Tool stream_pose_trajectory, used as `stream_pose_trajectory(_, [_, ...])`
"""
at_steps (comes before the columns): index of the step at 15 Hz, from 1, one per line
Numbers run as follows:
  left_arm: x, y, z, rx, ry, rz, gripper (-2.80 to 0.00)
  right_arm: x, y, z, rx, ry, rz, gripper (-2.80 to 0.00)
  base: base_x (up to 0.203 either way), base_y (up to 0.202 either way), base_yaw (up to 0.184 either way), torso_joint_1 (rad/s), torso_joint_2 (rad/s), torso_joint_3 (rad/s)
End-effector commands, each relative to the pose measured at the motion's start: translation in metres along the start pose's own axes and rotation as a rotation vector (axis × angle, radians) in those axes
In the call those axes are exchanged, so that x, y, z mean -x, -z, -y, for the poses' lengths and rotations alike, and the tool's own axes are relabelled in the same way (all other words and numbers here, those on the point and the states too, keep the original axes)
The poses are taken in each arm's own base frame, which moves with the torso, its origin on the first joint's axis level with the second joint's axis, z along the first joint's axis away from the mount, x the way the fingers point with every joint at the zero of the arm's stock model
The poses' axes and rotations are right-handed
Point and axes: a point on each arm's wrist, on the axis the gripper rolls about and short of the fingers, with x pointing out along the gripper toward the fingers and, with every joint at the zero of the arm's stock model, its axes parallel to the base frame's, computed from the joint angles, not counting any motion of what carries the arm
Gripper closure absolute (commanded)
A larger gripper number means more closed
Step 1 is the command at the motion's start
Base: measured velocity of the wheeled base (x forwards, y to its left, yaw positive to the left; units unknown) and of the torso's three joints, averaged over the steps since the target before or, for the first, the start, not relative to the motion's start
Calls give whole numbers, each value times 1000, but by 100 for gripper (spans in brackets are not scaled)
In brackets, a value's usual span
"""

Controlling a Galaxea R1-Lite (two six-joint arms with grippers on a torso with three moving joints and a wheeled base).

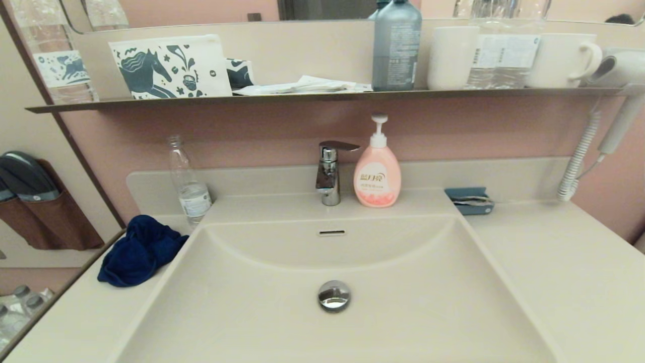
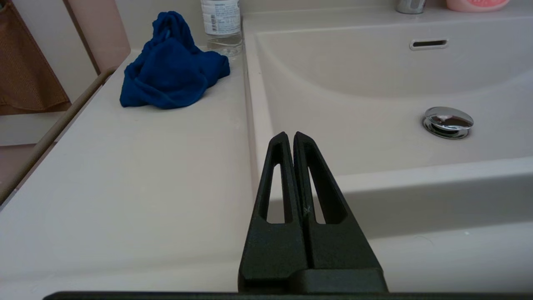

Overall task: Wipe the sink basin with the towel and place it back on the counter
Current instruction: Pick up the cloth

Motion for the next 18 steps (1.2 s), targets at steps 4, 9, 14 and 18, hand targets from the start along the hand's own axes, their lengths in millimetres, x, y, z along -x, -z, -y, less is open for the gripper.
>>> stream_pose_trajectory(4, [0,0,0,0,0,-1,0,13,33,0,-25,-4,46,0,0,0,0,0,0,0])
stream_pose_trajectory(9, [0,0,0,0,0,-1,0,13,65,-10,-104,-101,77,0,0,0,0,0,0,0])
stream_pose_trajectory(14, [0,0,0,0,0,-1,0,9,73,-19,-276,-290,59,0,0,0,0,0,0,0])
stream_pose_trajectory(18, [0,0,0,0,0,-1,0,2,84,-30,-270,-451,87,0,0,0,0,0,0,0])
